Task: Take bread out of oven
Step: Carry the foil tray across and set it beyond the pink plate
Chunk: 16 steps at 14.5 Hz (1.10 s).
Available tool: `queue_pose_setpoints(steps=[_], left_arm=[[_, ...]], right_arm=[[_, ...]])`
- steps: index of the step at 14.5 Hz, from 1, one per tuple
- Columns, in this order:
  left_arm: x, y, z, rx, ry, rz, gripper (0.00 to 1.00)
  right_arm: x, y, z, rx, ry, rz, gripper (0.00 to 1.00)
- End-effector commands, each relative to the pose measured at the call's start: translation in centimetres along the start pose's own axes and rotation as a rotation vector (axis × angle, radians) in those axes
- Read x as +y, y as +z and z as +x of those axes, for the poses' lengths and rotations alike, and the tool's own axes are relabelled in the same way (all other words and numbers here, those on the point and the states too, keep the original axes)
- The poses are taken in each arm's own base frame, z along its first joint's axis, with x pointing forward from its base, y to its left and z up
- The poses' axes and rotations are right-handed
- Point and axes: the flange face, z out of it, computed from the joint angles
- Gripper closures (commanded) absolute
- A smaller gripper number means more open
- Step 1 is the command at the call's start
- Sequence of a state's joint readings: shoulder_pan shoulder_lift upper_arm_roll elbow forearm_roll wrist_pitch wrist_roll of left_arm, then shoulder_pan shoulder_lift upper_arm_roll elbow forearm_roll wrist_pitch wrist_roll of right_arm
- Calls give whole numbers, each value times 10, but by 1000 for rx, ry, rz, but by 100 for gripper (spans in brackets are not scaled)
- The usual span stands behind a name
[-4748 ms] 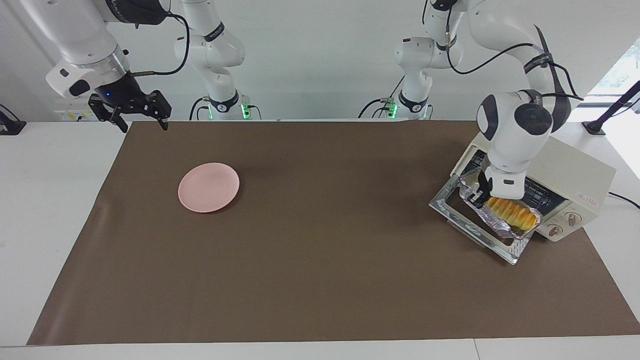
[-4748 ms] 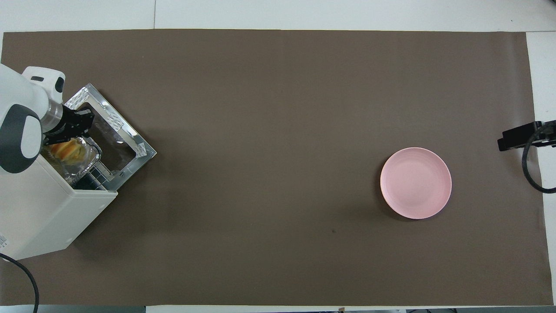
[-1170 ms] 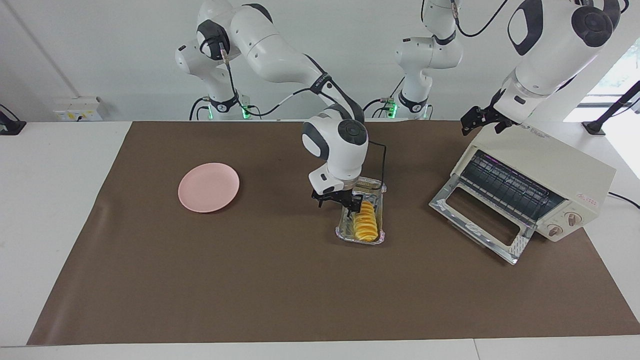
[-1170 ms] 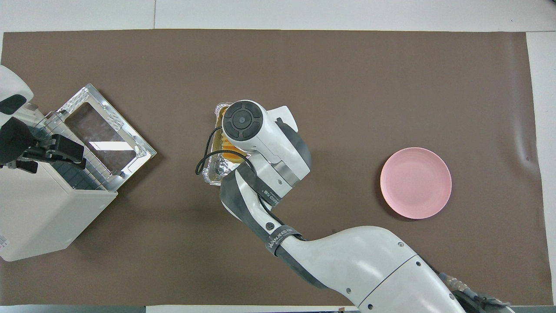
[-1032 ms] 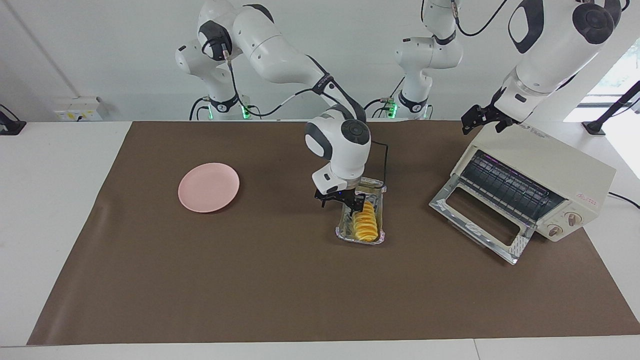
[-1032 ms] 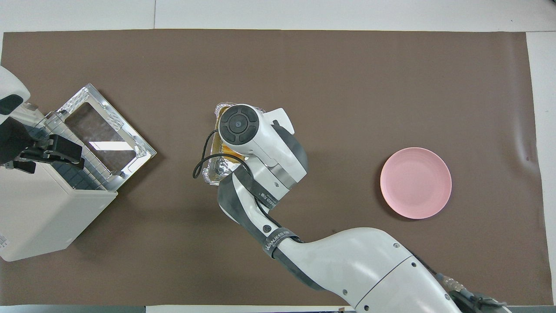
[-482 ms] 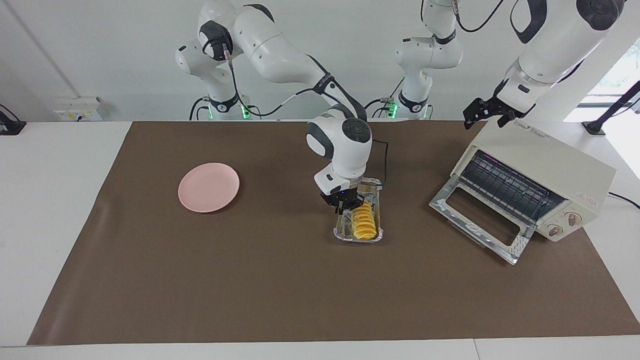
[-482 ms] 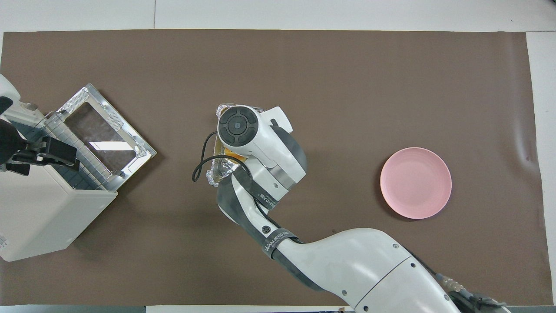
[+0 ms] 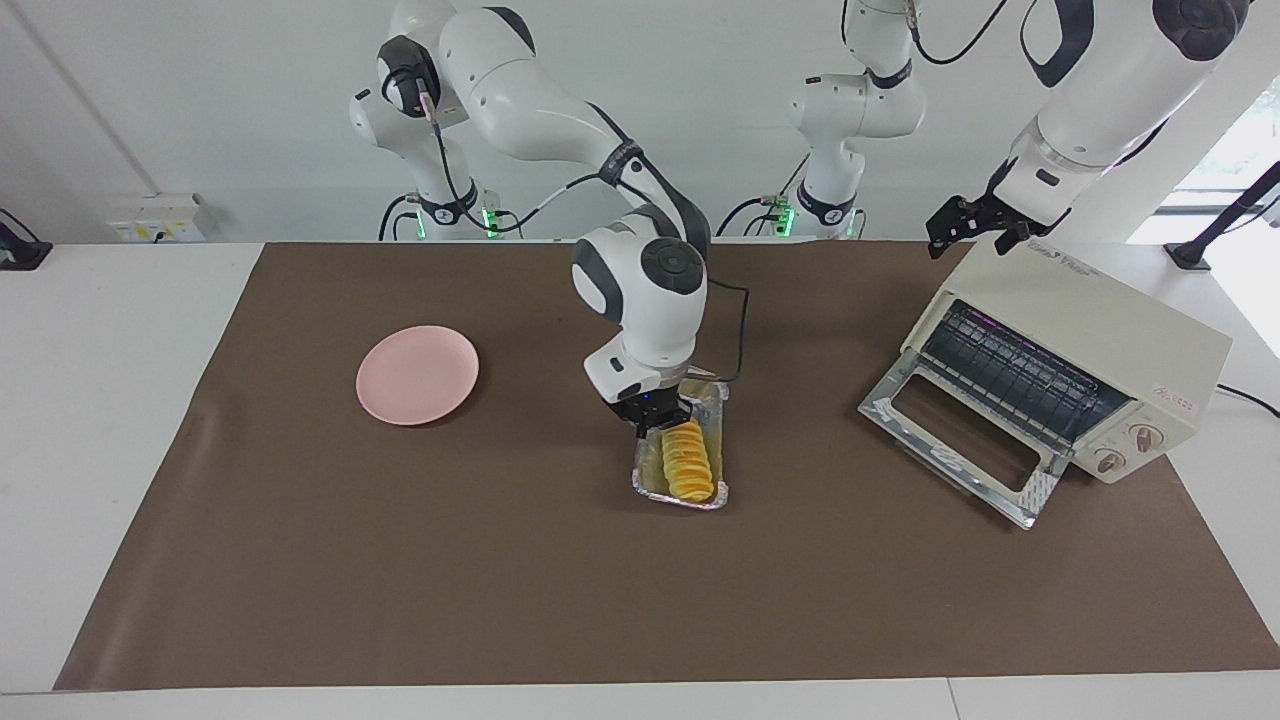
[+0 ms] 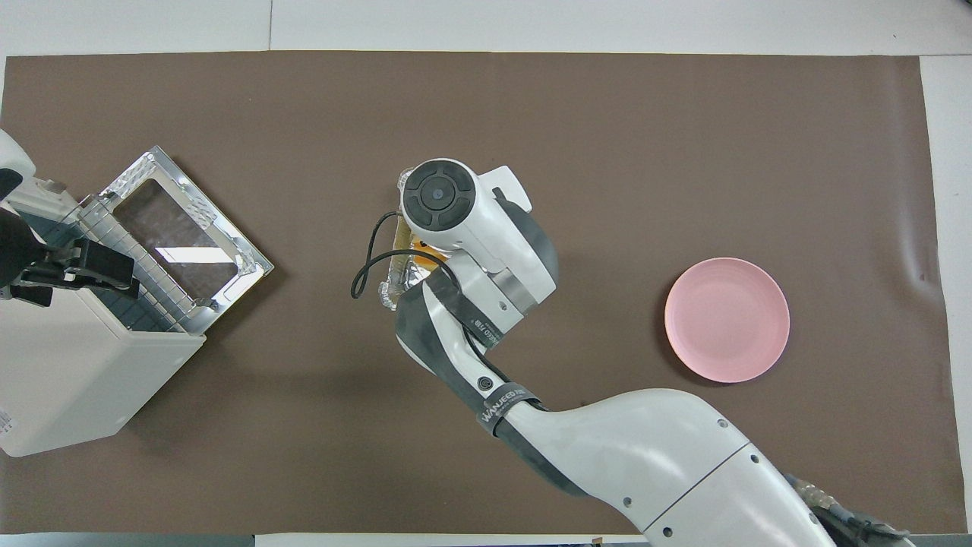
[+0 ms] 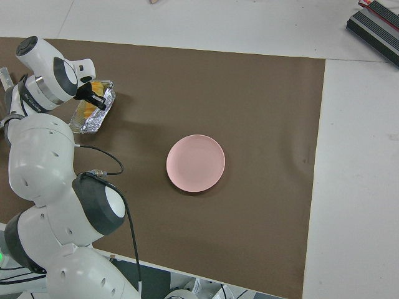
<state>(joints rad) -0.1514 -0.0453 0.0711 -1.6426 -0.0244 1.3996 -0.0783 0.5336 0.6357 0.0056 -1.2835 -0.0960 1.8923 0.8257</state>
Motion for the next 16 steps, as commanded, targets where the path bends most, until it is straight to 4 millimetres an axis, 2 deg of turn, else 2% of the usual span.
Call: queue_pose_setpoints(steps=[1,3,7,9,10,13,15,16], left_arm=[[-2,-3,-6,-5,-3,-3,0],[-2,-3,-6,-5,-3,-3,0],[-2,-3,-6,-5,-3,-3,0],[-2,-3,-6,-5,-3,-3,0],[-2,-3,-6,-5,-3,-3,0],[-2,-3,-6,-5,-3,-3,0],[-2,-3,-6,-5,-3,-3,0],[-2,-3,-6,-5,-3,-3,0]], right_arm=[[56,-23,53,-30,-50,18,100],[111,-20,94,-32,-118,18,100],[218,-7,159,-9,-219,53,100],[275,9,188,21,-288,96,100],[292,20,200,55,-331,101,100],[295,30,204,93,-329,114,100],[308,49,206,114,-312,112,100],[308,58,203,119,-314,111,100]])
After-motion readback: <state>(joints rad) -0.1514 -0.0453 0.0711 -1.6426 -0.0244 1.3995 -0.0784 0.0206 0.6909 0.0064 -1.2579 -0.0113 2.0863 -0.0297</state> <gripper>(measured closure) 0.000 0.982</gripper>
